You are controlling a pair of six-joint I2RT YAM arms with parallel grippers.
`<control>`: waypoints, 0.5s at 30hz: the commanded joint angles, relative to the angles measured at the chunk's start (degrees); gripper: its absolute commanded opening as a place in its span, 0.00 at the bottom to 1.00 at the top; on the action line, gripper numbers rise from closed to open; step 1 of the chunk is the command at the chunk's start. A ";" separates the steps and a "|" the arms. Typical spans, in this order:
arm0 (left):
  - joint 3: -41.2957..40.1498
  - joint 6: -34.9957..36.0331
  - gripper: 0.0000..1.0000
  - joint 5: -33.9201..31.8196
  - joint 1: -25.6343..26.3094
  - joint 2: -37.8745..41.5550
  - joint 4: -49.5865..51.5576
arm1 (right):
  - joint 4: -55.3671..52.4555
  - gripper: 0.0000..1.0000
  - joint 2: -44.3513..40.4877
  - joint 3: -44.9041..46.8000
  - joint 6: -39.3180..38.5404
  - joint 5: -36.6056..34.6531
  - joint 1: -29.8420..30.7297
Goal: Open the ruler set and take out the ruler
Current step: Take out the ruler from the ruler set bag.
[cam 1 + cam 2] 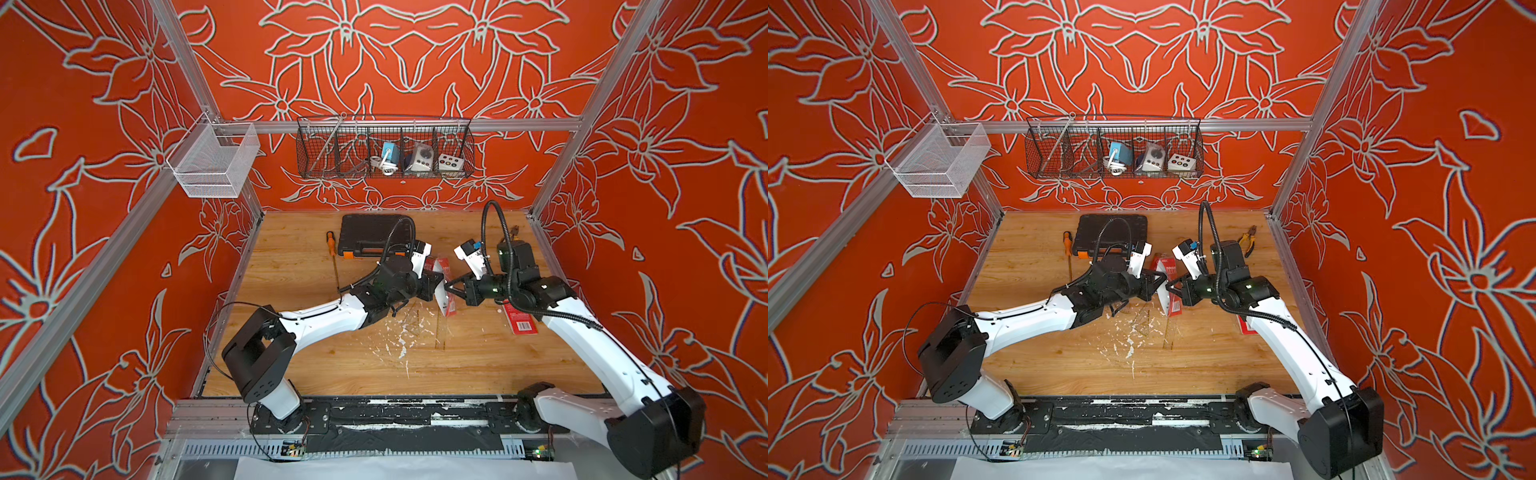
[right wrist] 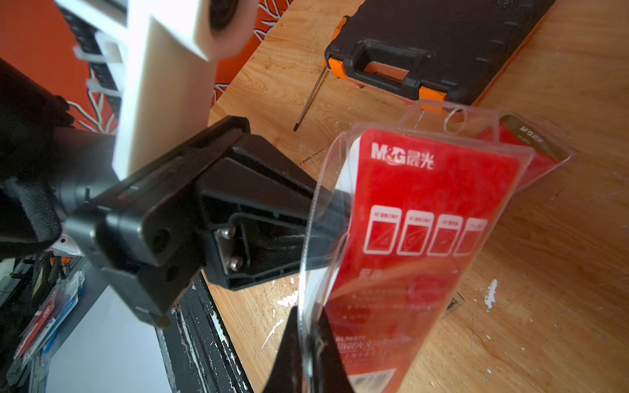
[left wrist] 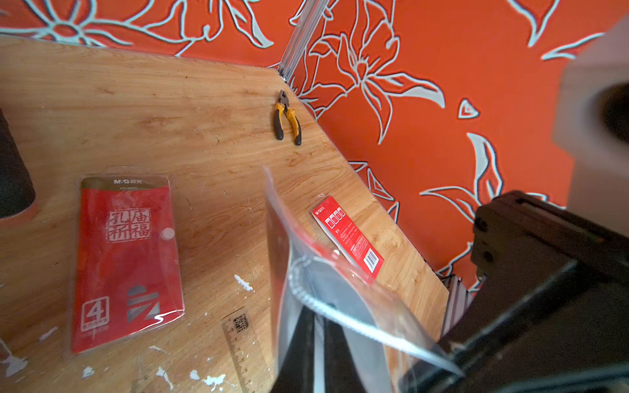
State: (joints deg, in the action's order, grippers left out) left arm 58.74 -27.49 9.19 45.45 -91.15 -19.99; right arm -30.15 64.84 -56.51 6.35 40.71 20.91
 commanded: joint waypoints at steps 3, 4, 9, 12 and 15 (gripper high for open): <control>-0.85 -0.67 0.02 -2.10 0.08 0.74 -0.68 | -0.63 0.00 -1.16 -0.52 -2.54 -3.74 0.18; -1.10 -0.80 0.01 -2.43 0.07 1.06 -0.90 | -0.49 0.00 -1.20 -0.16 -2.65 -4.21 0.19; -2.13 -1.77 0.00 -3.48 0.08 2.20 -2.01 | 0.67 0.00 -1.21 1.39 -2.79 -7.27 0.19; -2.74 -2.56 0.00 -3.48 0.08 2.86 -2.77 | 1.90 0.00 -1.03 2.29 -2.31 -8.78 0.14; -3.49 -3.22 0.00 -3.56 0.08 3.67 -3.73 | 3.13 0.00 -0.66 3.11 -1.96 -10.72 0.19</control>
State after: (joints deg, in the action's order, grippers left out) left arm 56.01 -29.91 6.52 45.45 -90.04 -21.39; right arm -29.30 64.69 -54.41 5.08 33.30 21.04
